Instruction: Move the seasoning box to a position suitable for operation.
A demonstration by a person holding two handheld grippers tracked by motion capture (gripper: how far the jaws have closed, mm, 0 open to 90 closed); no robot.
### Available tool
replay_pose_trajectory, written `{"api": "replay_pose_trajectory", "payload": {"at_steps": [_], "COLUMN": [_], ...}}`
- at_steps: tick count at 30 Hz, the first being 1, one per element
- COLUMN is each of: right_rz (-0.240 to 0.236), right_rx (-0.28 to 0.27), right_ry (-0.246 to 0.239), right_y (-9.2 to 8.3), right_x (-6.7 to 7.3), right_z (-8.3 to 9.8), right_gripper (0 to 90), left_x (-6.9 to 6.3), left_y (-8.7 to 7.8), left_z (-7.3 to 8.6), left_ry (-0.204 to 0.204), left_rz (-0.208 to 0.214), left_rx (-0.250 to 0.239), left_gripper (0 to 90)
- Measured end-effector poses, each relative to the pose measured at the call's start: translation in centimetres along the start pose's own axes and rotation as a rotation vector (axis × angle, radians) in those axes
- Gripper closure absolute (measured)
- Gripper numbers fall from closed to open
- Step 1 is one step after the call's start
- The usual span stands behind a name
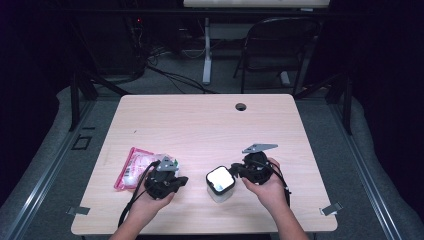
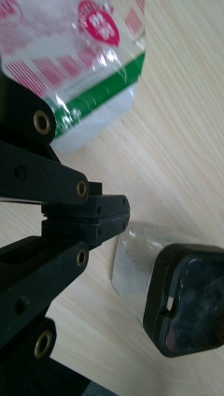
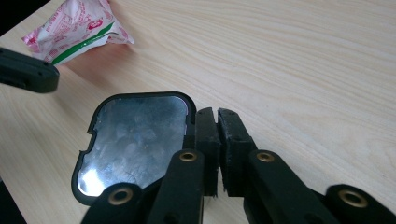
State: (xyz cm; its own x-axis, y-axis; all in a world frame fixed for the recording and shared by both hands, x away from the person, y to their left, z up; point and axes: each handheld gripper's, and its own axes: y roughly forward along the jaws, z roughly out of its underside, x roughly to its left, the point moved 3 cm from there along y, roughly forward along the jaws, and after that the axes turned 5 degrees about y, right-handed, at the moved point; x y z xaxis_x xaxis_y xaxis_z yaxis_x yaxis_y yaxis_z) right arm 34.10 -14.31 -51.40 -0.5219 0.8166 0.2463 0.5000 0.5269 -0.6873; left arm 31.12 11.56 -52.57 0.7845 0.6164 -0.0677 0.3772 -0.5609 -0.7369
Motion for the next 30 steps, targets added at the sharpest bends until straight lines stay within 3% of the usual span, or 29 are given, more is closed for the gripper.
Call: {"api": "replay_pose_trajectory", "payload": {"at_steps": [8, 12, 19, 30], "right_rz": [-0.034, -0.027, -0.024, -0.027], "right_rx": [-0.004, -0.002, -0.006, -0.006], "right_ry": [0.023, 0.024, 0.023, 0.032], "right_y": [0.1, 0.0, 0.0, 0.0], "right_x": [-0.3, -0.3, -0.3, -0.3], "right_z": [0.0, 0.0, 0.0, 0.1], "right_gripper": [88.3, 88.4, 88.4, 88.4], "left_x": [-1.8, -2.4, -2.9, -2.9], "left_y": [1.8, 2.7, 3.5, 3.4], "left_z": [-0.9, -1.3, -1.8, -2.1], "left_ry": [0.050, 0.070, 0.062, 0.067], "left_rz": [0.029, 0.044, 0.058, 0.053], "left_rx": [0.026, 0.037, 0.034, 0.035], "left_gripper": [90.0, 90.0, 90.0, 90.0]}}
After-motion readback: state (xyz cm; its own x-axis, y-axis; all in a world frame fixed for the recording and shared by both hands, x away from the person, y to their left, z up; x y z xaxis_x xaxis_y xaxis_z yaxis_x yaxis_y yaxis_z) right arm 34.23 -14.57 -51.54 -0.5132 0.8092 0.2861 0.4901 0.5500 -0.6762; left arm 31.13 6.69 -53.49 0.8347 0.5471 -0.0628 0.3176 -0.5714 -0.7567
